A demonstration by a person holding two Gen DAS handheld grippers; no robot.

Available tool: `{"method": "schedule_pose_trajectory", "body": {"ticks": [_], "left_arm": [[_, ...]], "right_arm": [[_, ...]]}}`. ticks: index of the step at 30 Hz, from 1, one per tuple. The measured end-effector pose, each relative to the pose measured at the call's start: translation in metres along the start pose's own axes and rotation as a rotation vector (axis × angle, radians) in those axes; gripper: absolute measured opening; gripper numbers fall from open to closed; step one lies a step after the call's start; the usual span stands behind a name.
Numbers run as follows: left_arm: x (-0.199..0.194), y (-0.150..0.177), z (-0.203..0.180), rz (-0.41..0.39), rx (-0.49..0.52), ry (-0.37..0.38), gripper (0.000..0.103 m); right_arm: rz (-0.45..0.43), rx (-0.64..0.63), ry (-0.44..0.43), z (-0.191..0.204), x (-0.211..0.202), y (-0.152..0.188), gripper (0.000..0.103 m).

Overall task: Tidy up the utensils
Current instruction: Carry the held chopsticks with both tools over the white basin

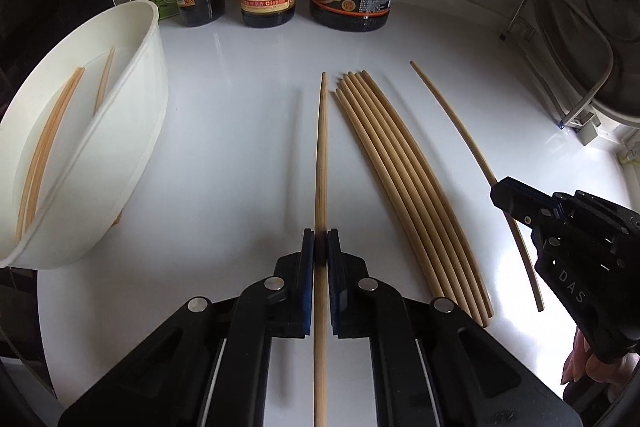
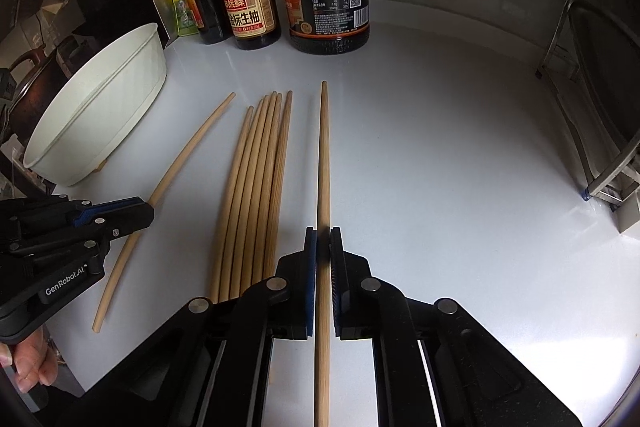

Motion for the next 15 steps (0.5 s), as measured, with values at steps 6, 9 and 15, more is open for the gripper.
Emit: {"method": "schedule_pose_trajectory", "body": {"ticks": [6, 9, 15], "left_arm": [[-0.036, -0.025, 0.032, -0.076, -0.039, 0.004, 0.007], [-0.054, -0.039, 0.056, -0.112, -0.058, -0.012, 0.007], [-0.082, -0.056, 0.118, -0.181, -0.098, -0.048, 0.007]], "right_arm": [[-0.051, 0.025, -0.010, 0.027, -0.027, -0.022, 0.007], [-0.084, 0.017, -0.023, 0.050, -0.038, -0.038, 0.006], [-0.127, -0.005, -0.086, 0.107, -0.040, -0.074, 0.006]]}}
Point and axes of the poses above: each gripper's, at about its wrist camera, not at the fingertips, and x roughly the way its jaws point, z to its left, y to its underside, the point moved 4 cm from there along x, roughly the way its jaws point, and after that the axes turned 7 degrees about -y, right-handed, at the moved point
